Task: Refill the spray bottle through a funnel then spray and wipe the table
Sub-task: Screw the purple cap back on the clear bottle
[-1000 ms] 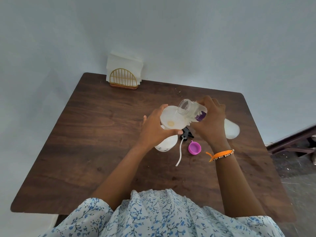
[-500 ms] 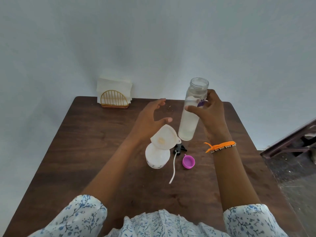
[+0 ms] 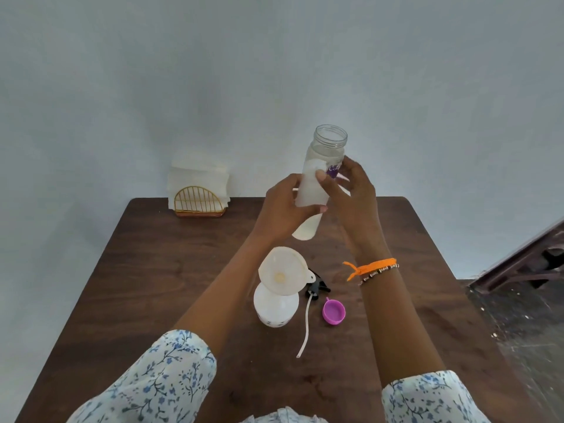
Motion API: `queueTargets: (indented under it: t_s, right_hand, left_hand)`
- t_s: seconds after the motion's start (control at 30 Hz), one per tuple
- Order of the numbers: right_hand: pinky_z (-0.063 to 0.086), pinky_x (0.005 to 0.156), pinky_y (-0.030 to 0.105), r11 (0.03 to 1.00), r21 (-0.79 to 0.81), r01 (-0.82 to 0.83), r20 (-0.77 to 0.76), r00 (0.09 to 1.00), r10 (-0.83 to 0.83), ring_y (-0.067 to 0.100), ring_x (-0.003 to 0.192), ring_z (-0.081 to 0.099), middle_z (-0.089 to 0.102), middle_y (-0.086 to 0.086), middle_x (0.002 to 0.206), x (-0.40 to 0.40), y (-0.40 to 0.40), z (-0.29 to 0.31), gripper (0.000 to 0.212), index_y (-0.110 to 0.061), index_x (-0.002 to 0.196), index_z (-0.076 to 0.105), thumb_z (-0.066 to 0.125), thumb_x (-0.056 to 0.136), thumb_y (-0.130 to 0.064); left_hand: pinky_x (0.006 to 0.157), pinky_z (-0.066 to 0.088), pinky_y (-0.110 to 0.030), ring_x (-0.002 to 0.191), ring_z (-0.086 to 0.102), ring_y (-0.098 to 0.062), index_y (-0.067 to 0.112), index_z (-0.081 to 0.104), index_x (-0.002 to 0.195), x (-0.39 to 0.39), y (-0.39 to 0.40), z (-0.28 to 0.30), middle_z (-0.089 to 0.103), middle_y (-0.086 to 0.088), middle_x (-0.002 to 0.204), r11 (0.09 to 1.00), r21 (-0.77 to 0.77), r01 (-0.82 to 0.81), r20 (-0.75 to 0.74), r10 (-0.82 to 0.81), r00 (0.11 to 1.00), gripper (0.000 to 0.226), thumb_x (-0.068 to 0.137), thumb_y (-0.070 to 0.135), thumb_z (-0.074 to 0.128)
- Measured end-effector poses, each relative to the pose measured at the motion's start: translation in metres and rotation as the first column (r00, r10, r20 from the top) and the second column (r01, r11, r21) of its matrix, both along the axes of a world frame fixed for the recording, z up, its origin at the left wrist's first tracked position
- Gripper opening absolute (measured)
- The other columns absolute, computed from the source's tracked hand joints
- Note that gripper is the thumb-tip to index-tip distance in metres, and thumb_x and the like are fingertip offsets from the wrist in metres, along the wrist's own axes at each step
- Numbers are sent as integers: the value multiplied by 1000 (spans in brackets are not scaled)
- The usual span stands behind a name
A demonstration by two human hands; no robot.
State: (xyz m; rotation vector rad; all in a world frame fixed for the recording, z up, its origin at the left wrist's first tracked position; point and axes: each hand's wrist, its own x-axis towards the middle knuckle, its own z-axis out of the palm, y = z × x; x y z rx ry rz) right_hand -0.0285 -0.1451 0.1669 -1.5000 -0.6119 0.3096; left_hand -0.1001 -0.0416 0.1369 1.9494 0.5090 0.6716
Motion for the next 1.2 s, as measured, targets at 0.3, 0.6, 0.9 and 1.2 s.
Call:
queueTargets:
  t_s: [0.3,0.6,0.9,1.2]
  right_hand:
    - [37,98,37,503,-862,53,174,965,197,30,118,45,55,10,123,-4,-62,-144,28,-11,115,58,56,87,-18]
    - [48,86,38,353,-929,112,233,917,323,32,119,31,34,10,134,-32,-78,-195,40,-12,121,45,56,84,-4]
    - [46,83,39,373,-919,127,258,909,326,32,115,38,45,11,126,-25,-77,-181,42,-16,122,45,57,82,-8]
    - [41,75,19,926,-335,176,357,933,-48,14,94,54,54,1,107,-12,-42,-51,37,-27,108,58,71,73,-19]
  left_hand:
    - [69,41,-8,95,54,-7,15,54,115,-5,5,-14,56,9,106,997,6,-83,-73,83,994,57,67,29,82]
    - [69,40,-7,97,55,-7,16,56,113,-6,2,-24,60,6,109,996,-34,-83,-91,80,993,56,65,29,83]
    - [66,38,-6,95,53,-5,16,55,116,-8,5,-24,60,5,112,993,-11,-114,-103,112,988,59,65,29,82]
    - [57,36,3,82,50,13,21,55,119,-12,8,-14,54,16,104,987,11,-161,-72,161,984,63,64,34,83]
